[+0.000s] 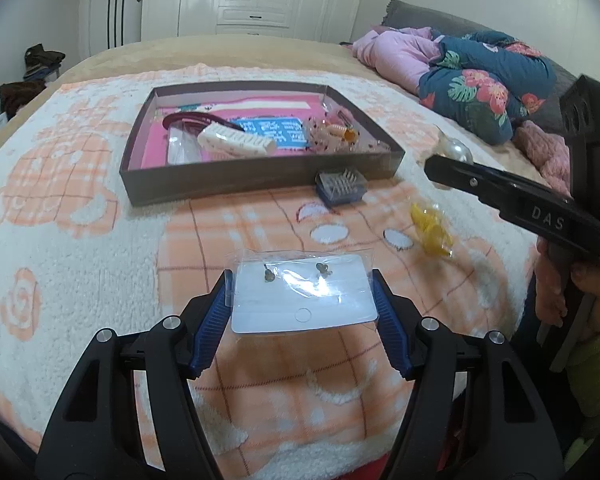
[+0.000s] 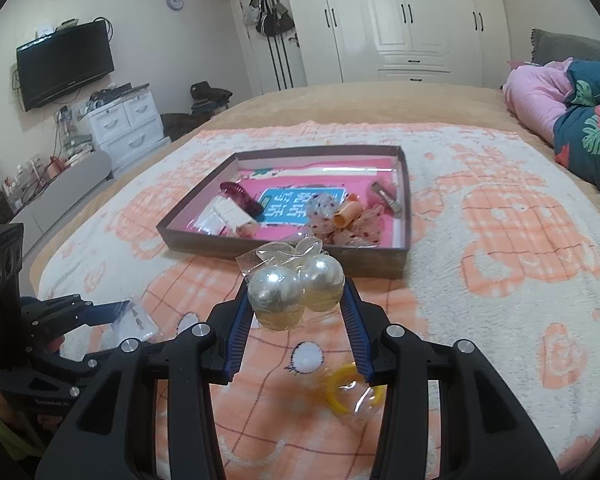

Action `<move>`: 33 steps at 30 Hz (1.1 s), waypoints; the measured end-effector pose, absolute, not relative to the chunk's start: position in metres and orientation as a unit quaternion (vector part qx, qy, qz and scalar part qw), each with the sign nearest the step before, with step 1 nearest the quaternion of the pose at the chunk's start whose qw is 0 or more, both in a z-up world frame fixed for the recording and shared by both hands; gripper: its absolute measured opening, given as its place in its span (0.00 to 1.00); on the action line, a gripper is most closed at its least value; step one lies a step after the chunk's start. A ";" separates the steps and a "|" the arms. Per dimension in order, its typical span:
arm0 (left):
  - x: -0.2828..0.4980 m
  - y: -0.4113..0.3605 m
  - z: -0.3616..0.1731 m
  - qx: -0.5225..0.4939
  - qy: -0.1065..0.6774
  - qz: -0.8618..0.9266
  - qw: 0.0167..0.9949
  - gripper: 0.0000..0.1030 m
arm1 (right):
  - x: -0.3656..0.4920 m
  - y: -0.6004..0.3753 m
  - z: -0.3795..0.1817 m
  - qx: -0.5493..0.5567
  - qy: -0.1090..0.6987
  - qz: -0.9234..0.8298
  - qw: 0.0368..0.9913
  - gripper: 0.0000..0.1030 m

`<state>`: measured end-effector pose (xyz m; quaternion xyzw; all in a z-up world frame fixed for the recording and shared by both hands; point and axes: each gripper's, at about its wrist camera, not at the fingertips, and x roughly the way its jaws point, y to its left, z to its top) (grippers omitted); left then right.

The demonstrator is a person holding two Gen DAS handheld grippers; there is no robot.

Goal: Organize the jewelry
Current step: 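Carry the earring card and pearl packet into the box and open both tools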

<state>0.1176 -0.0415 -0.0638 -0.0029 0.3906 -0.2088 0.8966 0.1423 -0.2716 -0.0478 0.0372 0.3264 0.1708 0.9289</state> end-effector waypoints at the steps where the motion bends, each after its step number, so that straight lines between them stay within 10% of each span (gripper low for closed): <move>1: 0.119 -0.043 -0.062 -0.005 0.389 -0.209 0.897 0.56 | 0.142 -0.272 -0.047 0.037 0.324 0.169 0.930 0.40; 33: 0.199 -0.039 -0.016 -0.035 0.330 -0.183 0.926 0.56 | 0.186 -0.291 -0.017 0.040 0.283 0.135 0.949 0.40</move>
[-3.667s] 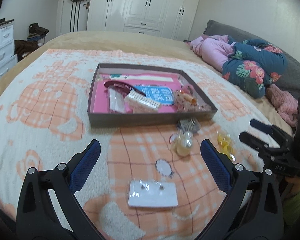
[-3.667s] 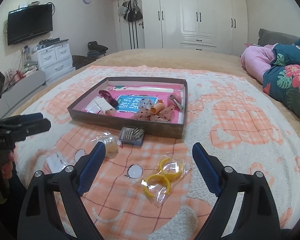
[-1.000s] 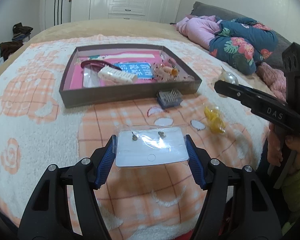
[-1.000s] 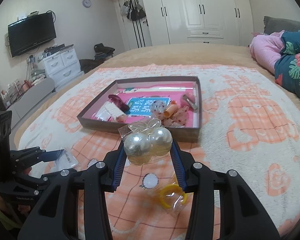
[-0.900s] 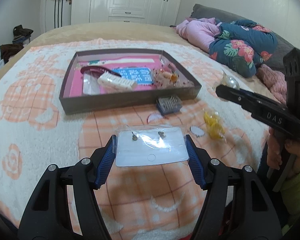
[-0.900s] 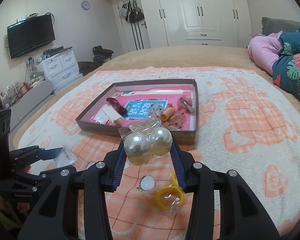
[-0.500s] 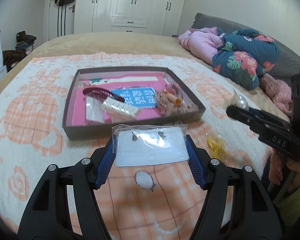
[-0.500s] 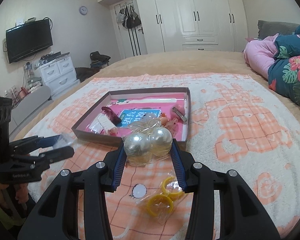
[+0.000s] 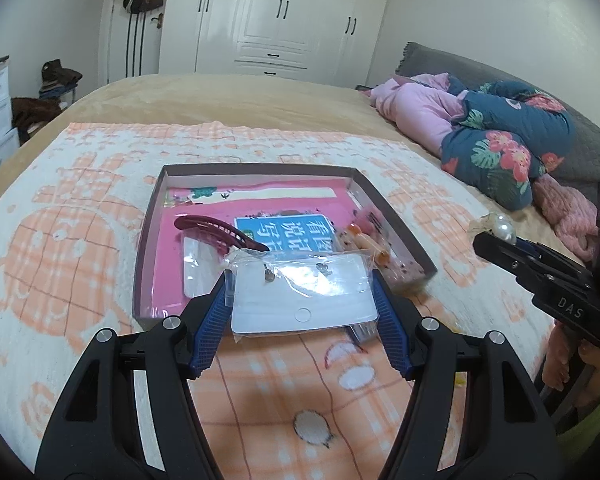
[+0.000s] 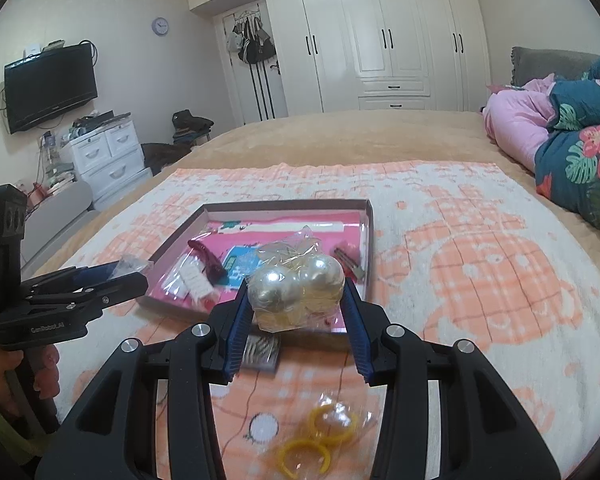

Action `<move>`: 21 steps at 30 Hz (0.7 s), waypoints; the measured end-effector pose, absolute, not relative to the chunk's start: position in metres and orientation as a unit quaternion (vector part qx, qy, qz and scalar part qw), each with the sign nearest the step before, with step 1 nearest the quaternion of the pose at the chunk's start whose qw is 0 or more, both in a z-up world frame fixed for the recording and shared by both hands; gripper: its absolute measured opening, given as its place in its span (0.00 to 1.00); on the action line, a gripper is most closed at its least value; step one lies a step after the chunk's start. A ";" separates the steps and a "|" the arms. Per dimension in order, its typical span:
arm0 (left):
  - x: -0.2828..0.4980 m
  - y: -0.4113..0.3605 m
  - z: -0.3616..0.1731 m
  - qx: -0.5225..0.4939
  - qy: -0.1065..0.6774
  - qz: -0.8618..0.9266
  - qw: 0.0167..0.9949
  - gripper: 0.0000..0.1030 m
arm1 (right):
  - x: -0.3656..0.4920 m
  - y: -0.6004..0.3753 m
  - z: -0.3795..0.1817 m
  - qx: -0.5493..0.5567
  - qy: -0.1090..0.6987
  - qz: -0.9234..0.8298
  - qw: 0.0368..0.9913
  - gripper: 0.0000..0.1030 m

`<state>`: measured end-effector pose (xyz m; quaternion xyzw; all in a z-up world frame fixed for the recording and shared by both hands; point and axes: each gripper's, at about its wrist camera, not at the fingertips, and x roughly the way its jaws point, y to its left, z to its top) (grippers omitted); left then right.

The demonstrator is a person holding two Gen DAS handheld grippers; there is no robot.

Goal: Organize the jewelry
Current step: 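Carry the earring card and pearl packet into the box and open both tools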

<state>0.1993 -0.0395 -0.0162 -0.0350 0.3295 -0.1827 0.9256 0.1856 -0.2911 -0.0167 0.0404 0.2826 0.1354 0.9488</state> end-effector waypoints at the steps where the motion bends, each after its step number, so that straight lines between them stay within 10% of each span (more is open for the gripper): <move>1: 0.203 -0.038 -0.016 -0.037 0.329 -0.181 0.926 0.56 | 0.188 -0.291 -0.016 0.039 0.283 0.135 0.949 0.40; 21: 0.267 -0.006 -0.026 -0.069 0.342 -0.140 0.927 0.56 | 0.252 -0.290 -0.031 0.020 0.307 0.109 0.945 0.40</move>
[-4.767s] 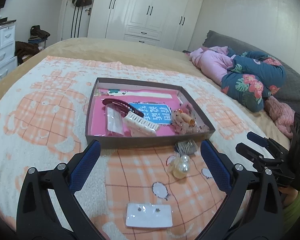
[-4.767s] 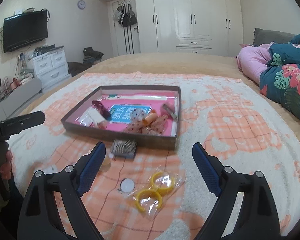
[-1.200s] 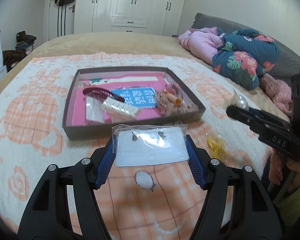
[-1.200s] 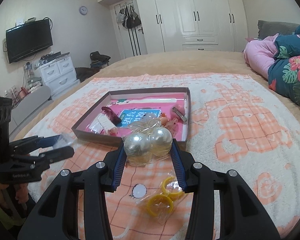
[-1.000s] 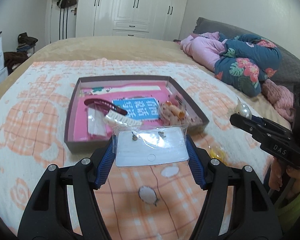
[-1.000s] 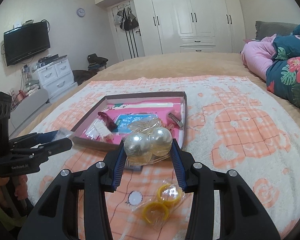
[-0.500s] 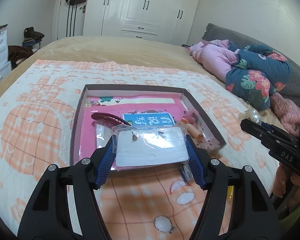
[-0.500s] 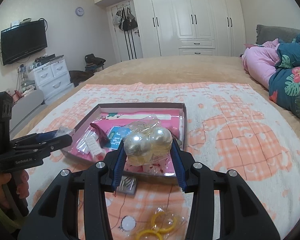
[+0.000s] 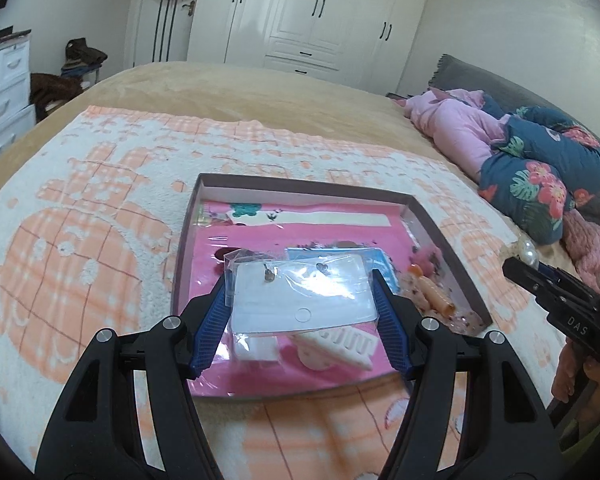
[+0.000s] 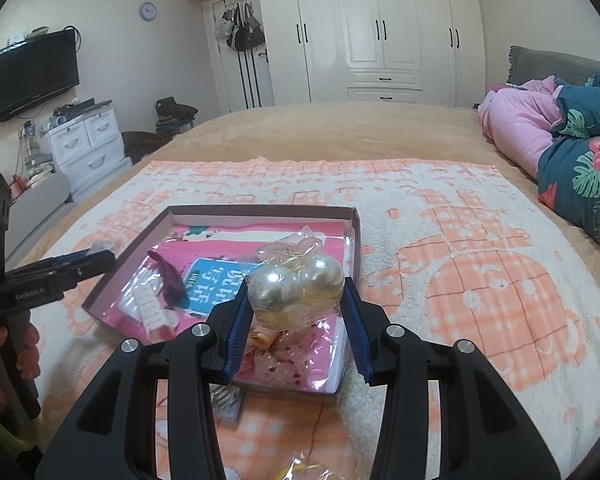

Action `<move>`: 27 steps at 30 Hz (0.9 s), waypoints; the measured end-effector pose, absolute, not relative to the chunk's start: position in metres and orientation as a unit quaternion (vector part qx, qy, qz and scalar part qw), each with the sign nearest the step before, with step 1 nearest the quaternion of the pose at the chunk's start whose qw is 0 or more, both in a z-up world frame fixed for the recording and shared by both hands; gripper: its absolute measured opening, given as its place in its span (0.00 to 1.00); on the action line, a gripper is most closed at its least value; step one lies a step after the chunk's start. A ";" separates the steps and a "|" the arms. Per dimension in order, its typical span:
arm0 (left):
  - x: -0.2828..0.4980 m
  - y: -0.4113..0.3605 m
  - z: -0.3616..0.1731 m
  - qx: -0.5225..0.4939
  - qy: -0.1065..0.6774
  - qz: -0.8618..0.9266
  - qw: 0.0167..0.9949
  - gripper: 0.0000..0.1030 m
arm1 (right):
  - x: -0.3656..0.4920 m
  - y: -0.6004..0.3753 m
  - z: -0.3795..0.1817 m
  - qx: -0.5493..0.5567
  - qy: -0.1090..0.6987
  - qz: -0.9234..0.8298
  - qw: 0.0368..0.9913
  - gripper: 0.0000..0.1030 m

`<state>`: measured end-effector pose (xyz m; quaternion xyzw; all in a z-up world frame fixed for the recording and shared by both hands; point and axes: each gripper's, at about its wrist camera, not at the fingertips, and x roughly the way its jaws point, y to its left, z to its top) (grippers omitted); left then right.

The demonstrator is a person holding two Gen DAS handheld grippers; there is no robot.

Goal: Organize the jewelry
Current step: 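Carry the earring card and pearl packet into the box and open both tools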

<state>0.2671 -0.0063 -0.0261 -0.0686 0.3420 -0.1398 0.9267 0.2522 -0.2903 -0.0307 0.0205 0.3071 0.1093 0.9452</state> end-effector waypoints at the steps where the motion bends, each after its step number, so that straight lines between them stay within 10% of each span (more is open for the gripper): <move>1: 0.270 -0.006 -0.027 -0.068 0.344 -0.137 0.927 0.56 | 0.256 -0.290 -0.032 0.019 0.309 0.108 0.945 0.40; 27: 0.292 -0.004 -0.062 -0.050 0.376 -0.108 0.919 0.60 | 0.288 -0.280 -0.076 0.009 0.375 0.108 0.921 0.51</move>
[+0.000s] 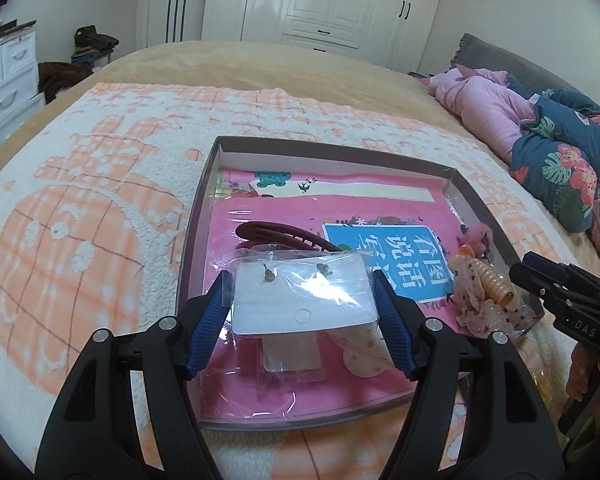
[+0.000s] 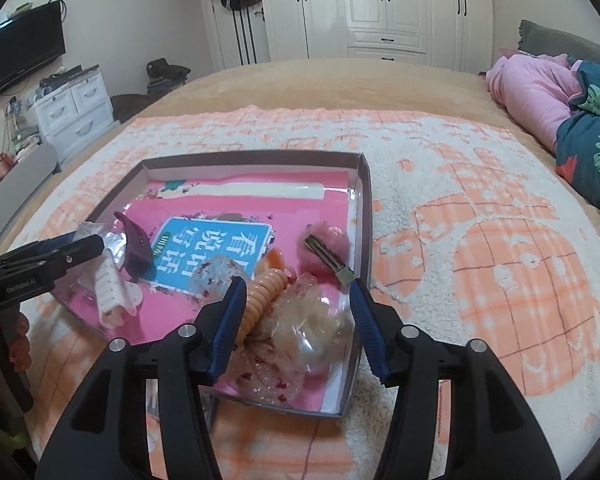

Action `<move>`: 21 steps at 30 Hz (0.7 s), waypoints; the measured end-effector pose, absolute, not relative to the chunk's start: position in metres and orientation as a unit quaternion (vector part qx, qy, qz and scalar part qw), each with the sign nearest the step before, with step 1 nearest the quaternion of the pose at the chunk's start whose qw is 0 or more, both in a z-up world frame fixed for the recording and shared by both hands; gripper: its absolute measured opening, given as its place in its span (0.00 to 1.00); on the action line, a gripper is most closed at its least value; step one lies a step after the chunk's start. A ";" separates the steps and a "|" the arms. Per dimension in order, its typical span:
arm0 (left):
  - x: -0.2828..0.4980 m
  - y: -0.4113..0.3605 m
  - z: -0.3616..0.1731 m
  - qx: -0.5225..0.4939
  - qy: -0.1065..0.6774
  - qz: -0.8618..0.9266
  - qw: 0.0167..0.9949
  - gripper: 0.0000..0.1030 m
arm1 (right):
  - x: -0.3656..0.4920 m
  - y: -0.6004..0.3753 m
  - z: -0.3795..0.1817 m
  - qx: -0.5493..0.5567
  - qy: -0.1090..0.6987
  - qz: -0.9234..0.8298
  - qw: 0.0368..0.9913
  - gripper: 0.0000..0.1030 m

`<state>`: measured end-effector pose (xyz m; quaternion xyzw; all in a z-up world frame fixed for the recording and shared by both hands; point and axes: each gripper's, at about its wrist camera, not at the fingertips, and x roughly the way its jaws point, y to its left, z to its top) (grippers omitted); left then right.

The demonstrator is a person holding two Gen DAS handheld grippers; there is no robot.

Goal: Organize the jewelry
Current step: 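Carry the earring card and pearl packet into the box and open both tools, then withdraw both open tools from the box toward the last accessories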

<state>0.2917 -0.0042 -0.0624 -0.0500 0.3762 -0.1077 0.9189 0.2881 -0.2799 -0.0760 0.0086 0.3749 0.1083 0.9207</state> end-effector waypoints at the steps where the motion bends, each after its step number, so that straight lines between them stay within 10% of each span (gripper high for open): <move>1: 0.290 -0.004 -0.061 -0.050 0.374 -0.107 0.920 0.63 | 0.286 -0.280 -0.074 0.009 0.371 0.109 0.922 0.53; 21: 0.226 -0.013 -0.031 -0.033 0.323 -0.120 0.938 0.87 | 0.204 -0.298 -0.046 0.059 0.333 0.111 0.935 0.77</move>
